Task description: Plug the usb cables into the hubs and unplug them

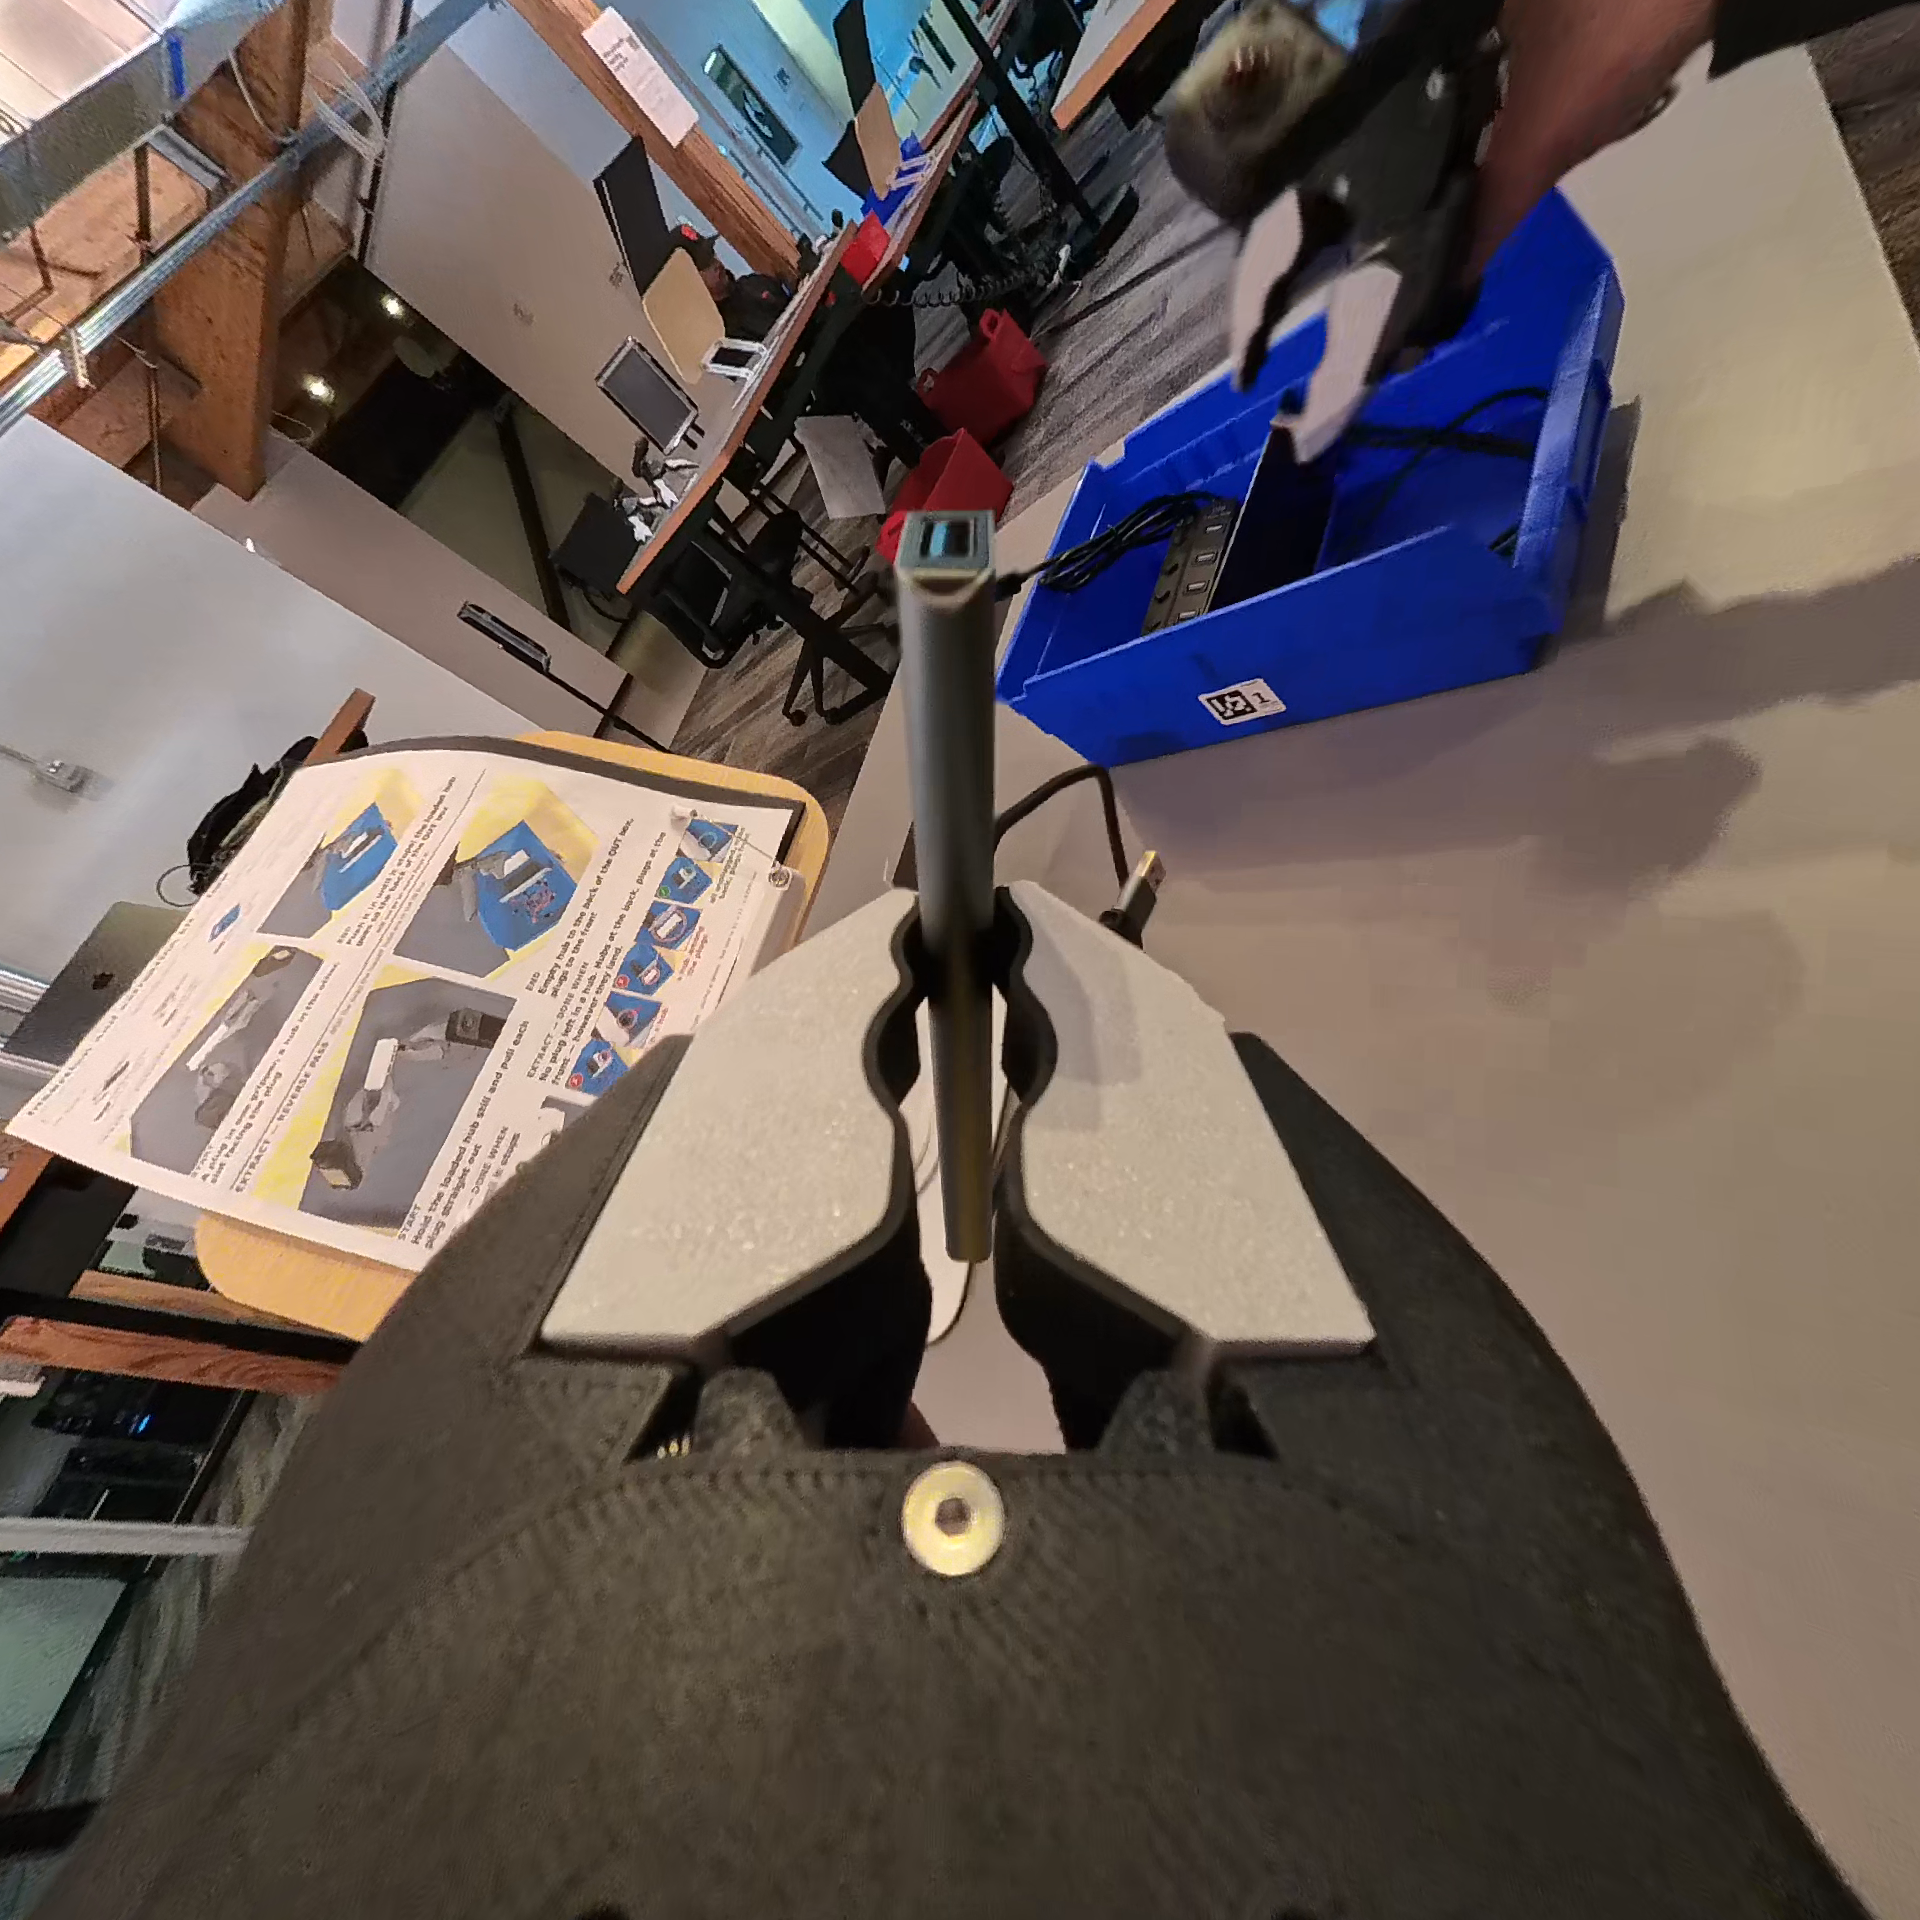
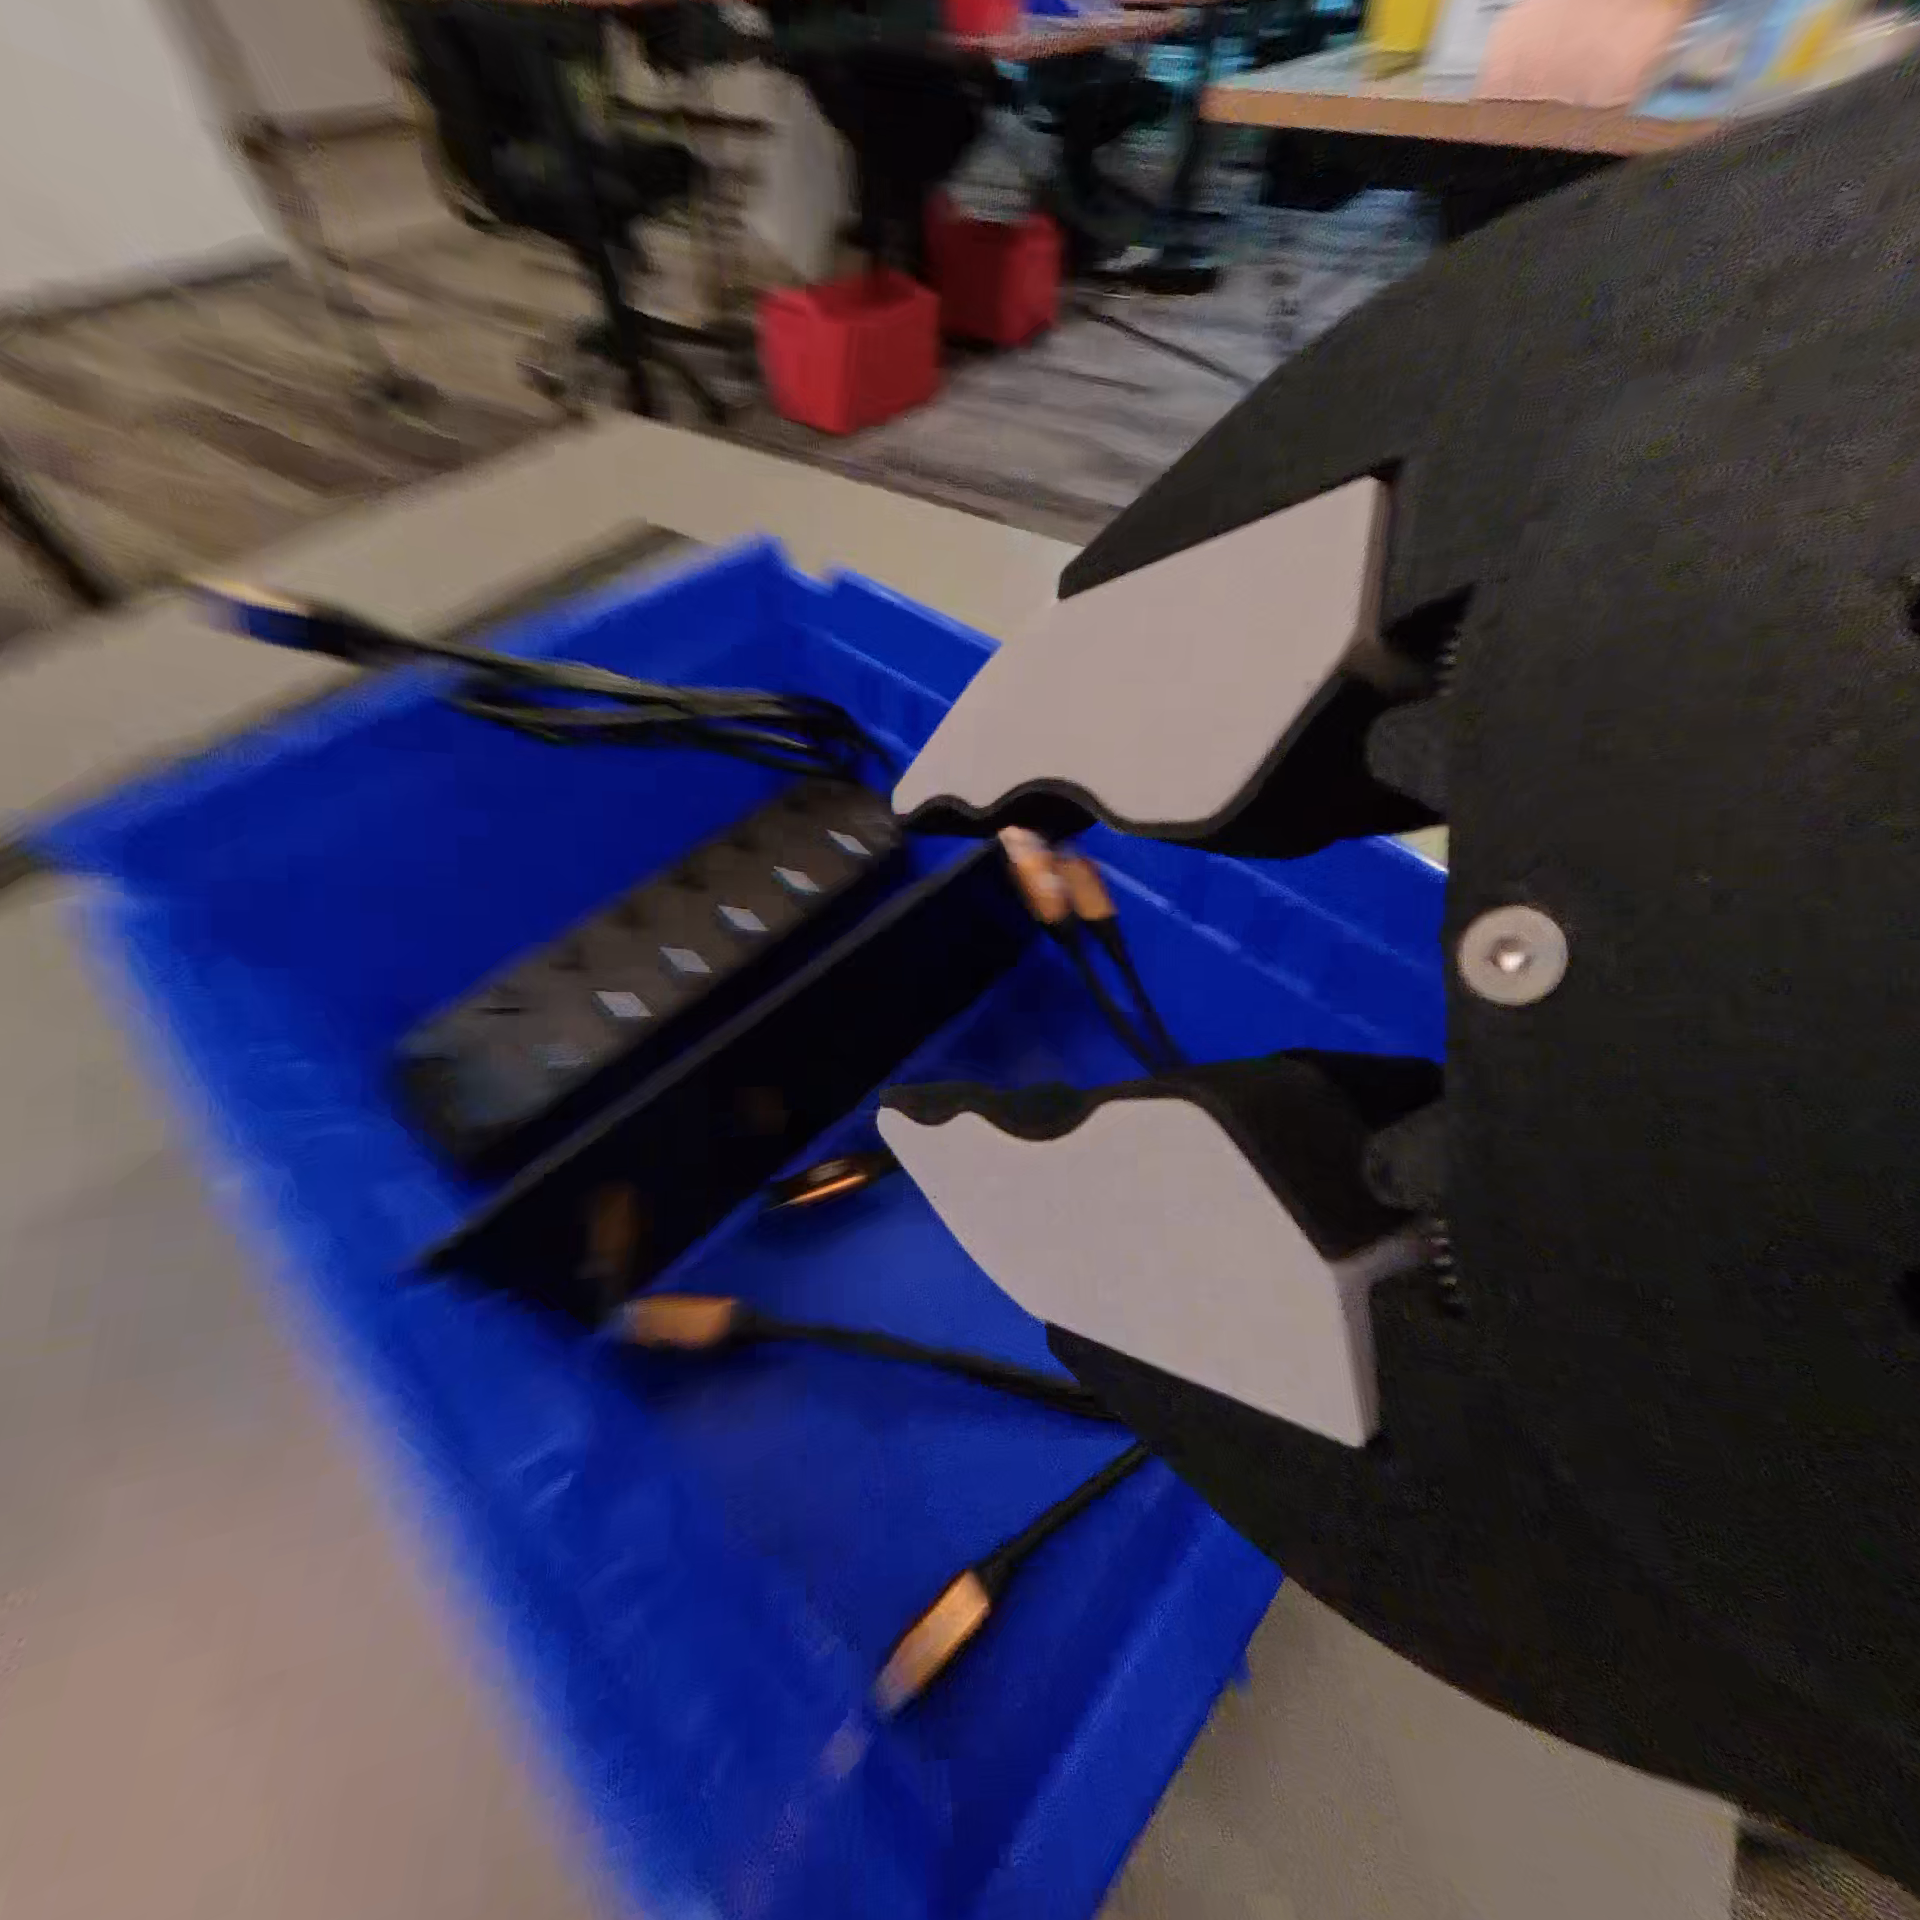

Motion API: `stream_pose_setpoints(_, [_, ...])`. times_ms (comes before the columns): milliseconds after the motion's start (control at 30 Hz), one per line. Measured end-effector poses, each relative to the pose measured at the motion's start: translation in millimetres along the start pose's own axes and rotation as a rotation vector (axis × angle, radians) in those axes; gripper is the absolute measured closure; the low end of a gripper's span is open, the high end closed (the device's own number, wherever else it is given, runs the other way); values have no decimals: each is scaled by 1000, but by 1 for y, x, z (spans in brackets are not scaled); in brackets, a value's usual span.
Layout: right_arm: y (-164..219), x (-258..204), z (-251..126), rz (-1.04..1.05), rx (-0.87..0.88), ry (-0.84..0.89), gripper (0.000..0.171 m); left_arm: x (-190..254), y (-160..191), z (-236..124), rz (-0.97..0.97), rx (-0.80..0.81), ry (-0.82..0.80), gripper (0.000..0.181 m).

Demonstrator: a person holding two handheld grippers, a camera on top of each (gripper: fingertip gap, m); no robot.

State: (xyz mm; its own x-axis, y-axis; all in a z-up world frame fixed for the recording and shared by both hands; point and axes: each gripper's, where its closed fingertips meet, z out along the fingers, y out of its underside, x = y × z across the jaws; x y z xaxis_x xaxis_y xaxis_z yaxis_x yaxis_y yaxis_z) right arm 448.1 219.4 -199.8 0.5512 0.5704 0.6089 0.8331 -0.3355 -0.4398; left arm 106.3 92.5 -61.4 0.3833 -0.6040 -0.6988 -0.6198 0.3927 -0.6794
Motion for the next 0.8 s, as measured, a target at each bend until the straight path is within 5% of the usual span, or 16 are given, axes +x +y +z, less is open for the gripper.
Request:
stream_pose_setpoints(33, [-27,-1,-17,-17,116,-6,128,2,-3,0,0,14,6,170])
stream_pose_setpoints(200, [-165,-63,-121,-188,653,-112,133,18,-21,4,36,66,46,170])
stream_pose_setpoints(333, [-224,-130,-162,-389,824,-115,135,36,-36,5,73,109,84,170])
stream_pose_setpoints(533, [-240,-182,-170,-566,898,-119,145,57,-54,6,123,153,132,170])
stream_pose_setpoints(800, [-237,-186,-173,-607,907,-79,164,73,-65,8,123,186,176,170])
